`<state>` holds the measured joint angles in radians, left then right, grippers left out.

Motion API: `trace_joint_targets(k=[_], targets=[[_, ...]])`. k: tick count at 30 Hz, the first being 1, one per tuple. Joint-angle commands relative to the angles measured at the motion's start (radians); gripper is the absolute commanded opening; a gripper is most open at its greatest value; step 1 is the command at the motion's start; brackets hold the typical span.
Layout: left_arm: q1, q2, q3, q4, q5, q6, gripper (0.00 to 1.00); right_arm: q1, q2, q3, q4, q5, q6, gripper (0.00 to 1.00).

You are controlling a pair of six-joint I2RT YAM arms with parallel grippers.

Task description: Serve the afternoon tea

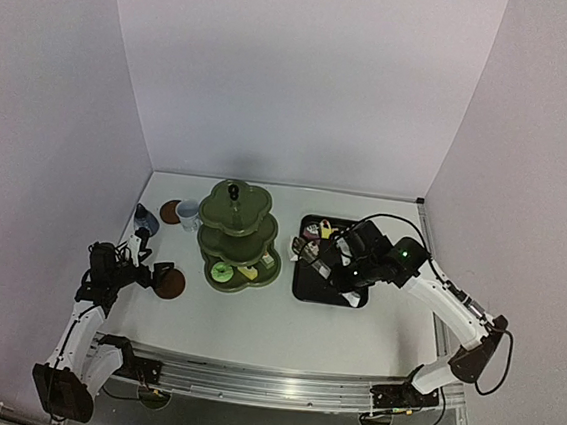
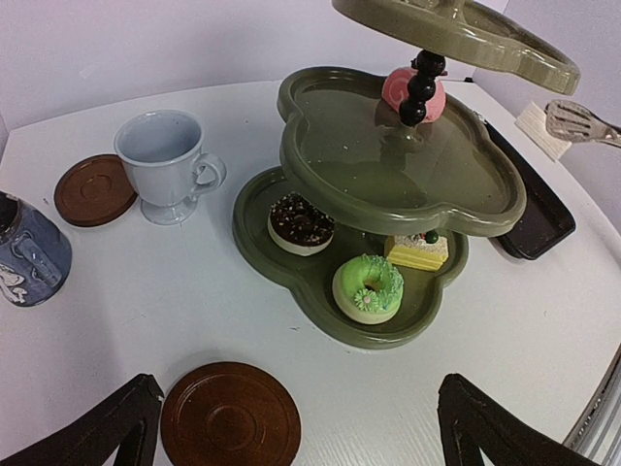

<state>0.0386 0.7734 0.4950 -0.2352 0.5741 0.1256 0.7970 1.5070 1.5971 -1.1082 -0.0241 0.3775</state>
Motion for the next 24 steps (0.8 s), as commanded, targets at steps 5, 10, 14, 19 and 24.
trace_joint_targets(k=[5,10,14,19,24], targets=[[0.003,-0.001,0.007,0.028,0.016,-0.004,1.00,0.128,0.016,0.148,-0.066,-0.102,-0.058,0.00],[0.003,-0.002,0.007,0.028,0.014,-0.001,1.00,0.162,0.106,0.250,-0.070,-0.081,-0.111,0.00],[0.003,-0.007,0.007,0.024,0.008,0.005,1.00,0.164,0.169,0.321,-0.074,-0.020,-0.170,0.00],[0.003,-0.011,0.004,0.026,0.006,0.007,1.00,0.165,0.249,0.403,-0.078,0.051,-0.225,0.00],[0.003,-0.013,0.004,0.027,0.005,0.009,1.00,0.164,0.316,0.460,-0.080,0.126,-0.250,0.00]])
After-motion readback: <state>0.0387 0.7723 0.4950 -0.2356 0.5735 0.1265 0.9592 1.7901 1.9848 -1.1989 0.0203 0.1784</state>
